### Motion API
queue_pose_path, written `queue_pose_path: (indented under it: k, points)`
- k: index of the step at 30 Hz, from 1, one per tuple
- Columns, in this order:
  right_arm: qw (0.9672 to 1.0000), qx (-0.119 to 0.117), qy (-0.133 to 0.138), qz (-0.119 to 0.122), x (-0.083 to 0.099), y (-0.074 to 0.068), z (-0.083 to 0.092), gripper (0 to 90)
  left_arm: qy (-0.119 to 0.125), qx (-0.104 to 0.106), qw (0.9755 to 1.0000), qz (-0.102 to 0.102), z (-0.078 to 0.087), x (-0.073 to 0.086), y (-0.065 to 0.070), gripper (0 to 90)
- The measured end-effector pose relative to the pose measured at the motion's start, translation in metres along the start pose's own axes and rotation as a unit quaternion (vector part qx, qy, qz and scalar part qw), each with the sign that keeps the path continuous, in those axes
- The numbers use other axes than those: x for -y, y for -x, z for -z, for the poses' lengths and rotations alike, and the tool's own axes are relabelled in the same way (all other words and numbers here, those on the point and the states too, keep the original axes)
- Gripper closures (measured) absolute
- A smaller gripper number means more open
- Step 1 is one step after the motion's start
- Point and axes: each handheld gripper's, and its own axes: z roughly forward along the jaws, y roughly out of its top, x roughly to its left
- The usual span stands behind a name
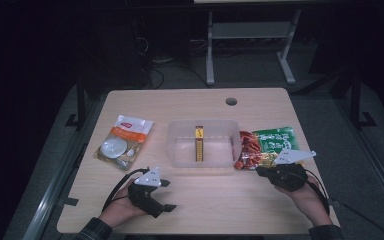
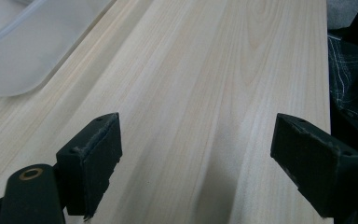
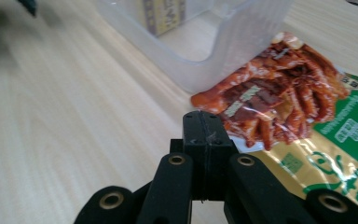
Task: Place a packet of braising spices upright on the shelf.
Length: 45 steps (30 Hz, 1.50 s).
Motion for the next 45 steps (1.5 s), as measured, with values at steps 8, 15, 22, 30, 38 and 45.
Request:
queue_pose_path:
  k: [8, 15, 22, 30, 38, 45]
  points:
    - [0.9993, 0.033, 0.002, -0.018, -0.019, 0.02, -0.016, 89.9, -0.003, -0.002, 1.0, -0.004, 0.001, 0.0, -0.002, 15.8]
    - [0.9973, 0.061, 0.005, -0.04, -0.035, 0.043, -0.031, 89.9, -0.004, -0.002, 1.0, -0.006, 0.0, -0.001, -0.002, 15.8]
    - [0.9953, 0.079, 0.005, -0.055, -0.045, 0.061, -0.046, 89.9, -0.002, -0.003, 1.0, -0.002, 0.001, -0.001, -0.003, 15.8]
    - [0.9927, 0.1, 0.0, -0.068, -0.061, 0.079, -0.082, 89.8, -0.005, -0.003, 1.0, -0.006, -0.001, -0.002, -0.003, 15.8]
    - [0.9882, 0.126, -0.002, -0.088, -0.064, 0.093, -0.117, 89.8, -0.003, -0.002, 1.0, -0.003, 0.0, -0.001, -0.003, 15.8]
    - [0.9854, 0.125, 0.006, -0.115, -0.061, 0.105, -0.134, 89.8, -0.004, -0.004, 1.0, -0.008, 0.002, -0.001, -0.003, 15.8]
